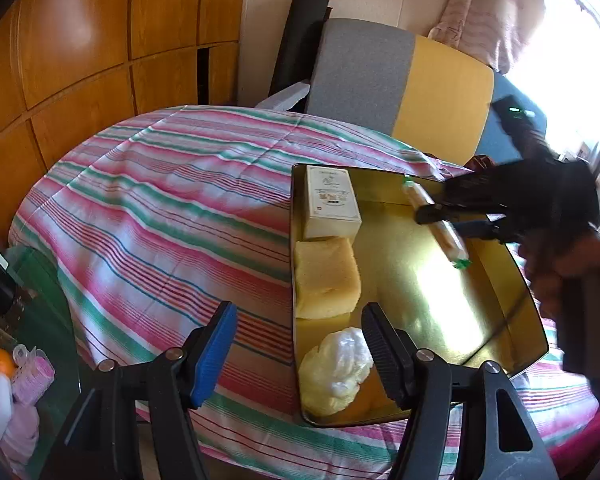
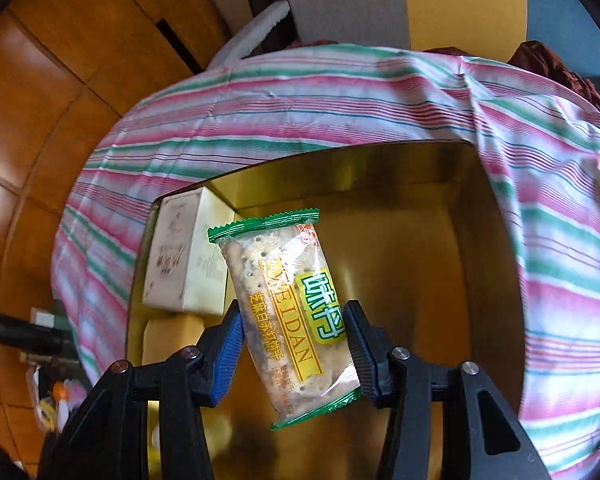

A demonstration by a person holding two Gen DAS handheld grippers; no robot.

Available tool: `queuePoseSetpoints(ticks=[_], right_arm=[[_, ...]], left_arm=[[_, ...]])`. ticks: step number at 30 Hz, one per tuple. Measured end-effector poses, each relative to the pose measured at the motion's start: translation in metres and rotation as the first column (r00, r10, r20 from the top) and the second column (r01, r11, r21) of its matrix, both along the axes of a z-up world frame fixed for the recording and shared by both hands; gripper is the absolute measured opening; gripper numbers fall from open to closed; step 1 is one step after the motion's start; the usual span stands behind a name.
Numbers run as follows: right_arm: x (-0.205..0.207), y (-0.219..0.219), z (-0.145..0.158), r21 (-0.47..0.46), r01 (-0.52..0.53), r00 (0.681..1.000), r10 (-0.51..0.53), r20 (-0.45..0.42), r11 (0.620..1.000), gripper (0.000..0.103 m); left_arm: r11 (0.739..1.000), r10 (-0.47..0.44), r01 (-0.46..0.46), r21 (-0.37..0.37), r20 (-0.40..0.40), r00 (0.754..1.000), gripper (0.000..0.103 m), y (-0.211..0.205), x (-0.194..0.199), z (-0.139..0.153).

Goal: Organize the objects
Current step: 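Carry the WEIDAN cracker pack into the tray with the right tool and release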

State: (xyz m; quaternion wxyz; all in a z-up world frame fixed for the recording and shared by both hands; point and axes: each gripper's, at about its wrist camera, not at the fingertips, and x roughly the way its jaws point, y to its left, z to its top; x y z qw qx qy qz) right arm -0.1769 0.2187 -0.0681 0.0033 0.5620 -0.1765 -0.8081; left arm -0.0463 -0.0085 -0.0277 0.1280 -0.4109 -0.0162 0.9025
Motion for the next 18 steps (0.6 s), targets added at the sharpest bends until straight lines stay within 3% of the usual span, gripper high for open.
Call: queuePoseSetpoints(ticks=[9, 18], right_arm=[[-0.04, -0.016, -0.027, 0.011, 0.093, 0.99, -0.093, 0.102, 0.996, 0.05], [-0.051, -0.017, -0.034, -0.035, 0.138, 0.986, -0.134, 0.098, 0.99, 0.052]], left_arm=[[0.999, 0.014, -0.015, 0.032, 0.033, 0.999, 0.066, -0.011, -0.005, -0.008], [0.999, 0.024, -0.026, 0.048, 0.037, 0.999, 0.066, -0.016, -0.006, -0.008]])
